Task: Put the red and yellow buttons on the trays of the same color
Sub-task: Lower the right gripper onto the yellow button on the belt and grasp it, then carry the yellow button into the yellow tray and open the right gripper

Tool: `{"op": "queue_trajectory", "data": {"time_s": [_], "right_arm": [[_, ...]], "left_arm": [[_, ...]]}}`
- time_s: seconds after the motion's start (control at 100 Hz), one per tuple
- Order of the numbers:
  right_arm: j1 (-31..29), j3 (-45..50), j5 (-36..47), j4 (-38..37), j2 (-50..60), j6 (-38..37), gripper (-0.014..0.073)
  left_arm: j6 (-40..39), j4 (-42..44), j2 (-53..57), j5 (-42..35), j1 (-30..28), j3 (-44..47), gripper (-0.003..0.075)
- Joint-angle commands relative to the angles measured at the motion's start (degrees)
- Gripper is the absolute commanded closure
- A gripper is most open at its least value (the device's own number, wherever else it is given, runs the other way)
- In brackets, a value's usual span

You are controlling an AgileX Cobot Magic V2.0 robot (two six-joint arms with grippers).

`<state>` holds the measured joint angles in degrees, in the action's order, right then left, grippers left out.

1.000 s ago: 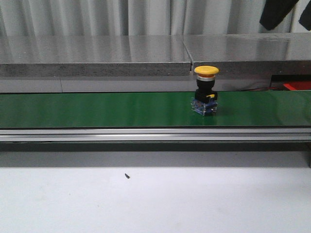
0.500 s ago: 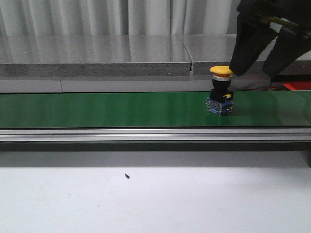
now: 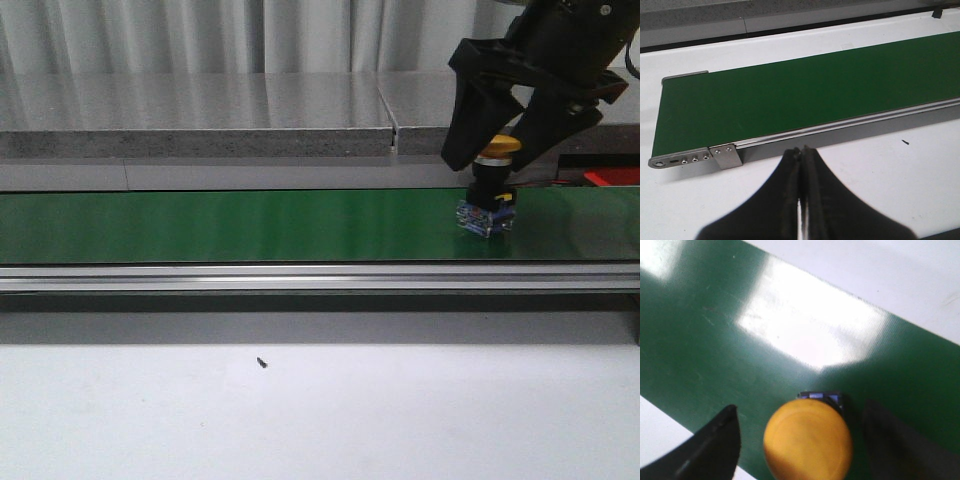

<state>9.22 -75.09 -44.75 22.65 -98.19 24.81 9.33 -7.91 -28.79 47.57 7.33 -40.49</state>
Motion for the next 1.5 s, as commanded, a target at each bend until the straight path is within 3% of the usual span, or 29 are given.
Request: {"op": "queue_trajectory", "data": {"time_s": [0.0, 0.1, 0.24, 0.44, 0.7, 1.08, 1.31, 1.49], "right_arm": [[0.0, -1.3, 2.8, 1.7, 2.3, 0.8, 0.0203], [0.0, -1.3, 2.2, 1.6, 2.3, 0.8, 0.0375], [-0.1, -1.3, 2.0, 1.6, 3.0, 0.8, 0.0464], [-1.6, 2.2, 1.7, 1.5, 7.9, 0.8, 0.0464], [-8.3, 13.4, 4.7, 1.5, 18.5, -0.1, 0.0464], [-26.8, 24.4, 4.5, 1.4, 28.1, -3.1, 0.0464], [-38.9, 27.1, 3.9, -0.5, 28.3, -9.4, 0.0464], [-42.1, 28.8, 7.4, -1.2, 28.3, -11.3, 0.0464]], "left_arm": [[-0.4, -1.0, -0.2, -4.4, 0.4, -1.5, 0.0739], [-0.4, -1.0, -0.2, -4.4, 0.4, -1.5, 0.0739], [-0.4, -1.0, -0.2, -4.4, 0.4, -1.5, 0.0739], [-0.4, -1.0, -0.2, -4.4, 0.4, -1.5, 0.0739], [-0.4, -1.0, -0.2, -4.4, 0.4, -1.5, 0.0739], [-0.4, -1.0, -0.2, -4.4, 0.4, -1.5, 0.0739], [-0.4, -1.0, -0.2, -4.4, 0.4, -1.5, 0.0739], [-0.4, -1.0, -0.2, -4.4, 0.4, -1.5, 0.0739]]}}
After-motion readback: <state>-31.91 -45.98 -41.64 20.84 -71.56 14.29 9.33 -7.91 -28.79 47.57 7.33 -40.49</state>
